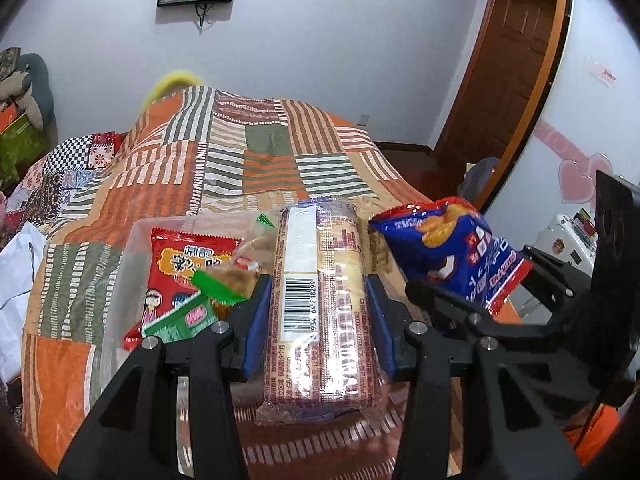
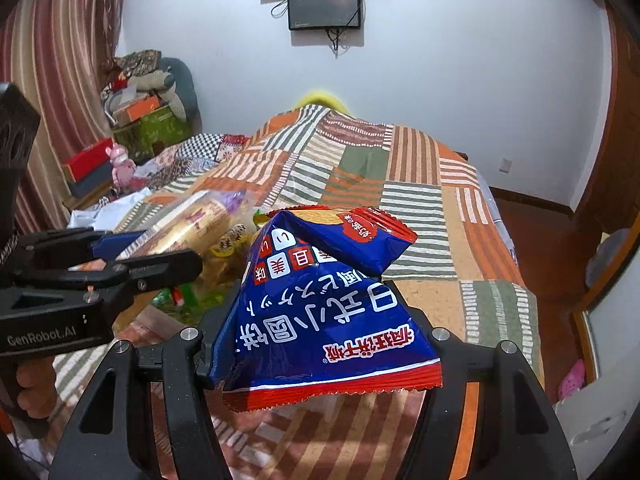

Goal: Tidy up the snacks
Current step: 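Lower the biscuit roll and blue bag into the clear box and open both tools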

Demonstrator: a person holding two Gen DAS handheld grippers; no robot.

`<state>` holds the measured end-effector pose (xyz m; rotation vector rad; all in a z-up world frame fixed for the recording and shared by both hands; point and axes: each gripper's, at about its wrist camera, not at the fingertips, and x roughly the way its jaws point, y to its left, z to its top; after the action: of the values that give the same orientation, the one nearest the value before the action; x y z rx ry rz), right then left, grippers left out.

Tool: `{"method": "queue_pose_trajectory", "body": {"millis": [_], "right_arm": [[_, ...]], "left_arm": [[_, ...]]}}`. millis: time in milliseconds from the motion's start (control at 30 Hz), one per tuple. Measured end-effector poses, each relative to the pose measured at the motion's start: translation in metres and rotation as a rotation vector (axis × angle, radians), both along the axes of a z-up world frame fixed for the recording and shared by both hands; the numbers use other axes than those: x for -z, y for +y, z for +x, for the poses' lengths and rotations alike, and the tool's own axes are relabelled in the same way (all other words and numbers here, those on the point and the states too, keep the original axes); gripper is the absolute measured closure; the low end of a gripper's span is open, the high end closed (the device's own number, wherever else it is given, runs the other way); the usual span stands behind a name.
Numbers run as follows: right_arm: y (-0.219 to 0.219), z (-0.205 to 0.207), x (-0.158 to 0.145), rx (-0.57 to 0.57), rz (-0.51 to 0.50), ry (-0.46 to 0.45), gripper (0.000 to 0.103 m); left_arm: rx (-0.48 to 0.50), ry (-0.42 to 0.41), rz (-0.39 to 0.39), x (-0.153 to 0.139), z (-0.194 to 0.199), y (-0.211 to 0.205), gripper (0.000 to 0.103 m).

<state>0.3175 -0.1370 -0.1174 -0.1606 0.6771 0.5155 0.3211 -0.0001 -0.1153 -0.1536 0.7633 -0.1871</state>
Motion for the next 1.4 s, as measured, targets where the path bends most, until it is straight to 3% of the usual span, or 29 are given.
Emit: {"method": "queue_pose_trajectory", "body": {"millis": [267, 600, 767, 900, 1133, 1400], "right_arm": [[0.001, 0.013, 0.004, -0.024, 0.012, 0.03, 0.042], [0.012, 0.014, 0.011, -0.049, -0.045, 0.037, 0.039], [0.008, 0.012, 0.009, -0.054, -0.042, 0.059, 0.037], [0.0, 0.006, 0.008, -0.031, -0.03, 0.053, 0.03], [-0.016, -0.005, -0.001, -0.009, 0.021, 0.068, 0.03], [-0.031, -0.042, -0.04, 0.01, 0.086, -0.007, 0.03]], "left_arm": [[-0.017, 0.031, -0.018, 0.009, 0.023, 0.005, 0.058], [-0.024, 0.023, 0.037, 0.017, 0.028, 0.0, 0.057], [-0.002, 0.032, 0.044, 0.019, 0.024, -0.003, 0.039], [-0.002, 0.032, 0.056, 0.018, 0.016, -0.005, 0.034], [-0.017, 0.026, 0.052, 0.009, -0.007, 0.005, 0.034], [-0.031, -0.09, 0.094, -0.032, -0.068, 0.016, 0.034]]}}
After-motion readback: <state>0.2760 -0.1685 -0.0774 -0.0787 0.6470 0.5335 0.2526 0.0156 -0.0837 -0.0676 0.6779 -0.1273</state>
